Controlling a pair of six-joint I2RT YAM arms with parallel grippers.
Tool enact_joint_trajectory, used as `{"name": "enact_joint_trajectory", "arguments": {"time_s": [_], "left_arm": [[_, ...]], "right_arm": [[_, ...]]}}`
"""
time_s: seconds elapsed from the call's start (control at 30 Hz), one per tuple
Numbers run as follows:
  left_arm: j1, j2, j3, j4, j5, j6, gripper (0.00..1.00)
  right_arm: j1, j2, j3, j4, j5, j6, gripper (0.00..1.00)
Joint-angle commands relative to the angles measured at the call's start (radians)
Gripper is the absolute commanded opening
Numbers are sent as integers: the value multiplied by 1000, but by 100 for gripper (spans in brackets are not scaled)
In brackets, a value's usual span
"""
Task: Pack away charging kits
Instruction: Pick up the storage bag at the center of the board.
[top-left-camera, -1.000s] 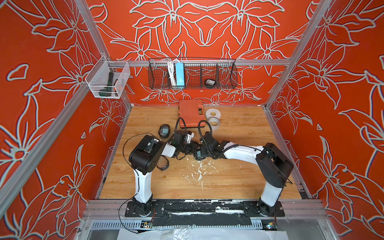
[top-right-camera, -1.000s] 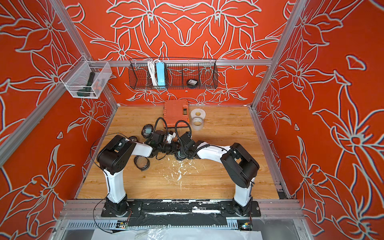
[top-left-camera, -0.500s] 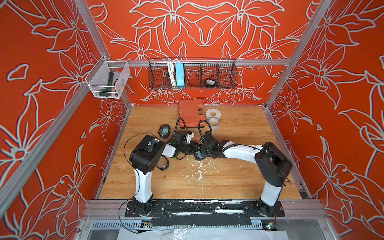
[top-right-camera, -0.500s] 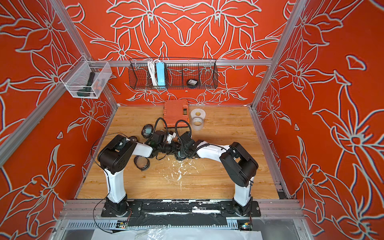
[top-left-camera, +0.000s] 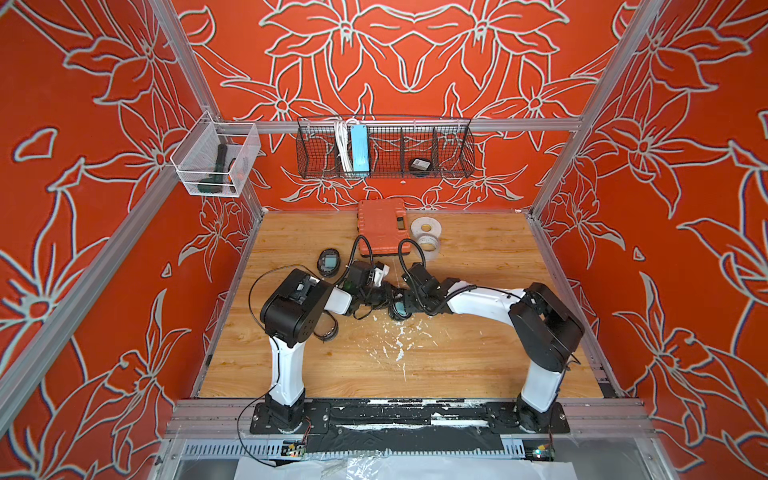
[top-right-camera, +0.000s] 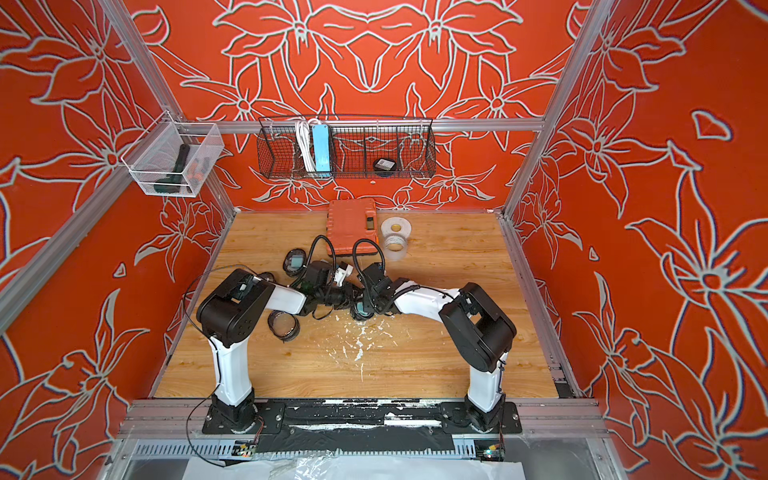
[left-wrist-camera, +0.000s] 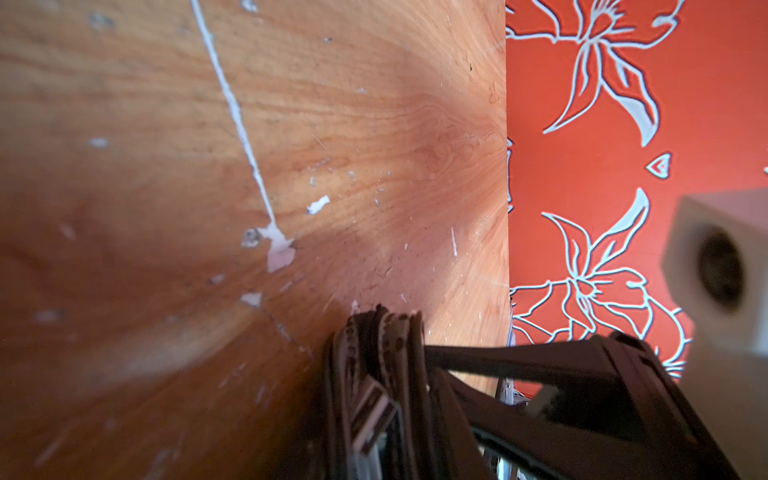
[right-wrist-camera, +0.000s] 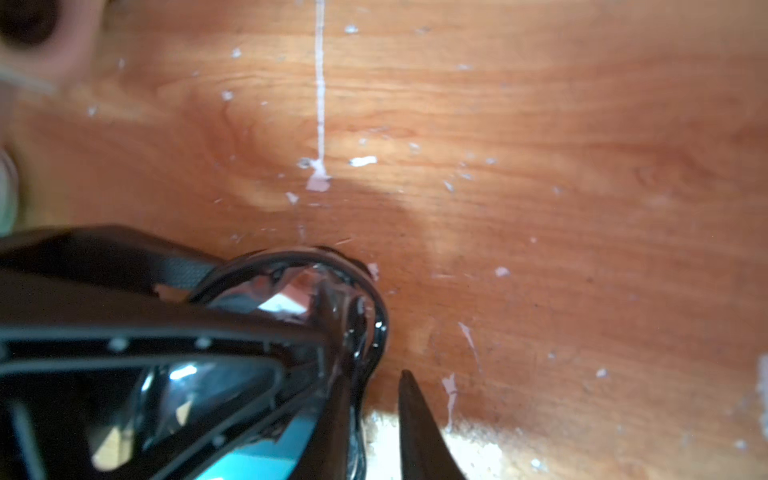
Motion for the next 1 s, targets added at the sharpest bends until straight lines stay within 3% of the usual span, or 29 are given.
{"name": "enact_joint_trajectory", "arguments": {"time_s": [0.0,0.2,0.4,0.5,0.63,0.7,0.73,0.83,0.9,0.97], "left_arm": [[-53,92,-65,-236,-39,9,0],[-46,4,-125,-116,-32,-28,0],[-42,-221,-192,23,-45,-78,0],[-46,-376,-194,2,-107,-84,0],[-67,-611,-207,10,-233,-91,0],[-94,-749,-222,54,-307,-62,0],[-109,-806,-221,56,-345,-37,0],[-150,-957,-199,64,-400,46,0],[-160,-1062,-179,52,-407,90,0],[-163,-1141,-190,54,-425,140,0]], "right_arm": [[3,-63,-6,24,6,-3,37],[3,-306,-149,84,51,-21,50],[22,-660,-429,331,106,-63,63],[24,-779,-503,373,162,-55,66],[23,-881,-549,363,199,-118,63],[20,-935,-548,265,245,-78,75],[20,-965,-561,268,214,-95,73],[36,-1045,-679,514,-4,-185,76],[100,-1066,-654,507,5,-224,70],[209,-1062,-611,479,92,-293,65]]}}
